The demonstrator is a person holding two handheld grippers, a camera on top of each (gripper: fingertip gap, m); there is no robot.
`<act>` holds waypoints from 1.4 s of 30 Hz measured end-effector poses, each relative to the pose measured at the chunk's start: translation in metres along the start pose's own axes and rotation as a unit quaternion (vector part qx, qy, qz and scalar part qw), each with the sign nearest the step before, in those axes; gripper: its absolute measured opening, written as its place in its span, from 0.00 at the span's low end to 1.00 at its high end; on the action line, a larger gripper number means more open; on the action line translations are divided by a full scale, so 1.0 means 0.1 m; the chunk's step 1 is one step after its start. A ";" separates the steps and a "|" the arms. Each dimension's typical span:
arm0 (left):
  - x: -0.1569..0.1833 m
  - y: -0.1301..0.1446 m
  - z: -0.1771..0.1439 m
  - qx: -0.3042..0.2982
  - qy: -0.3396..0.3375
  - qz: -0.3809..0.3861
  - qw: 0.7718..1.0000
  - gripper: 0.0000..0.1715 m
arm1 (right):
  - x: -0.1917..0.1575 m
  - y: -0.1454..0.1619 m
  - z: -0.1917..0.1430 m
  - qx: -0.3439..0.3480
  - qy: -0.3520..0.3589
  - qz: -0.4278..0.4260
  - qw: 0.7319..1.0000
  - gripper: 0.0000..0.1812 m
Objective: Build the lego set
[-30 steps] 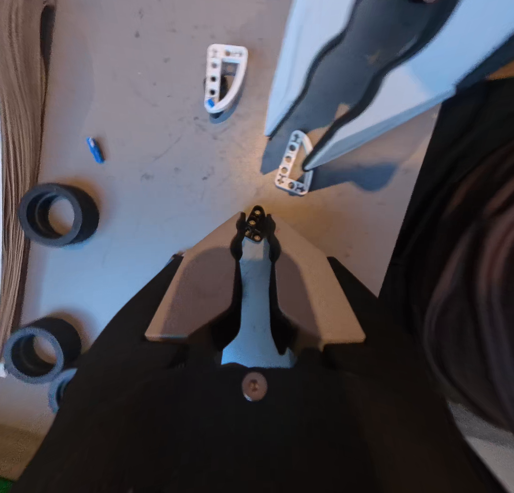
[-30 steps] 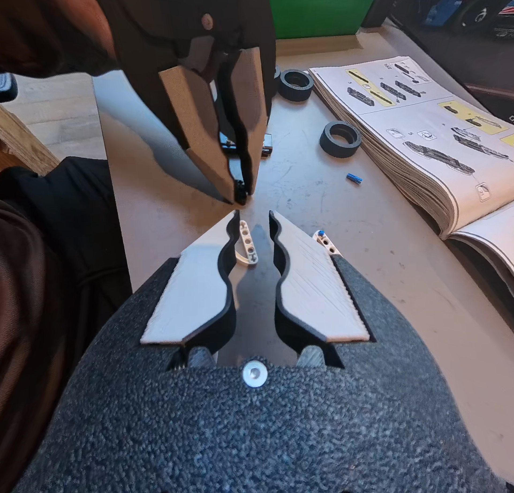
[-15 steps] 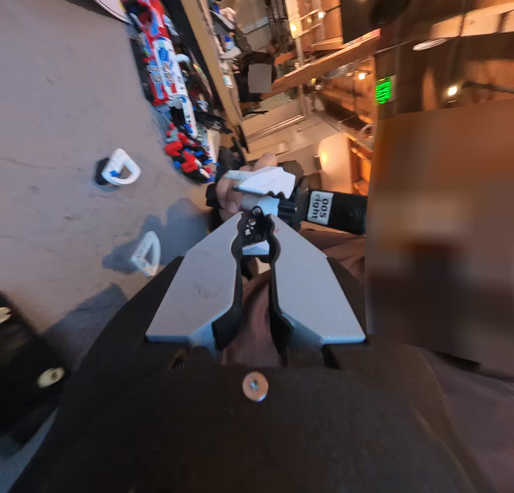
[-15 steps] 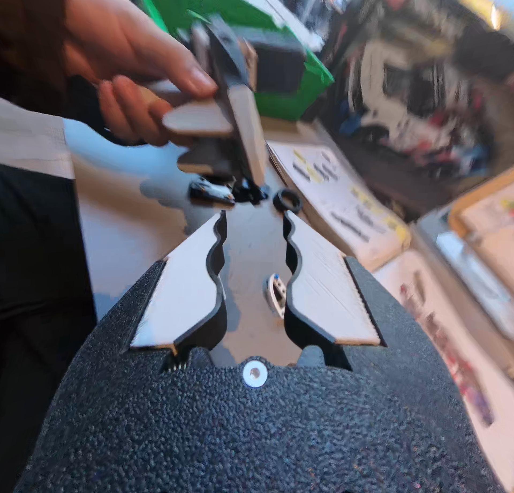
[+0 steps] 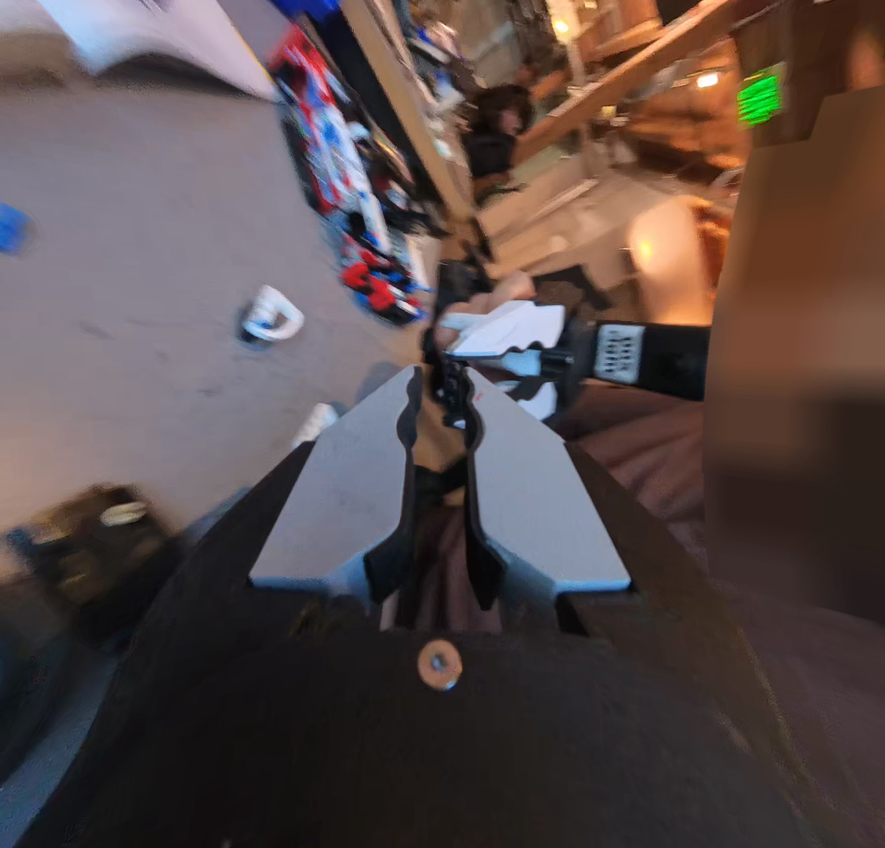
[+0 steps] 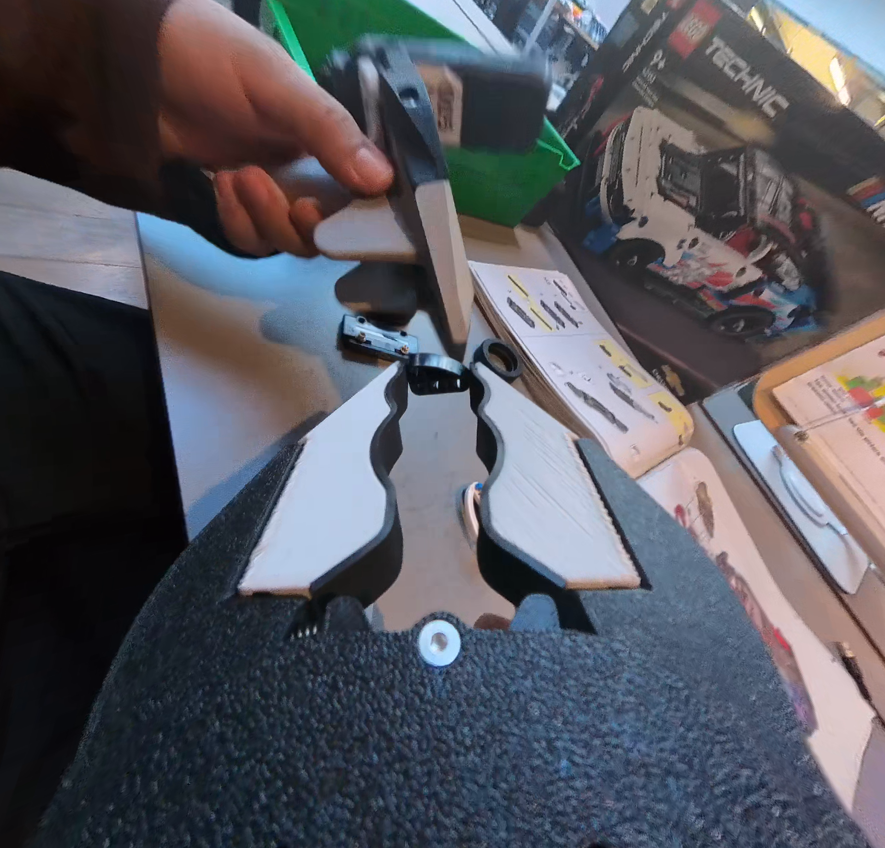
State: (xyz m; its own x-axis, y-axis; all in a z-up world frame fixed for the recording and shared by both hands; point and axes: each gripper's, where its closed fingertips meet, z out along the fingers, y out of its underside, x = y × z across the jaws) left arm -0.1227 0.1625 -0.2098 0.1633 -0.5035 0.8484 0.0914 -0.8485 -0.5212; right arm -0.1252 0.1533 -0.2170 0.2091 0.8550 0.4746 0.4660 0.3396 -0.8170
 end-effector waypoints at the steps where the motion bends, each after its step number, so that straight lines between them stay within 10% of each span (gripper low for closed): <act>1: -0.08 -0.06 -0.11 0.010 -0.055 0.049 0.997 0.09 | 0.01 0.06 0.04 -0.020 -0.006 0.013 1.000 0.14; 8: -0.34 -0.06 -0.76 0.000 -0.327 0.332 0.885 0.16 | -0.06 0.56 0.35 -0.203 -0.108 0.086 0.969 0.14; 17: -0.58 0.26 -0.88 -0.025 -0.354 0.379 0.854 0.16 | 0.07 0.33 0.60 -0.140 -0.086 0.104 0.981 0.14; 29: -0.34 0.20 -0.60 -0.034 -0.263 0.272 0.925 0.17 | 0.10 0.05 0.49 -0.030 -0.043 0.034 0.998 0.14; 35: 0.11 0.15 -0.30 -0.054 -0.030 0.113 0.992 0.21 | 0.01 -0.19 0.27 0.063 -0.025 -0.035 0.997 0.14; 42: 0.31 0.15 -0.14 -0.094 0.083 0.044 0.991 0.12 | -0.02 -0.34 0.09 0.106 -0.026 -0.039 0.993 0.14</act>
State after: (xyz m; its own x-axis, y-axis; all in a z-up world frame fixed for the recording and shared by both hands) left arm -0.1305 0.1320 -0.1903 -0.0033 -0.5844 0.8115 -0.1024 -0.8070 -0.5816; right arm -0.1491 0.1437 -0.1929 0.1311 0.8399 0.5266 0.2857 0.4766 -0.8314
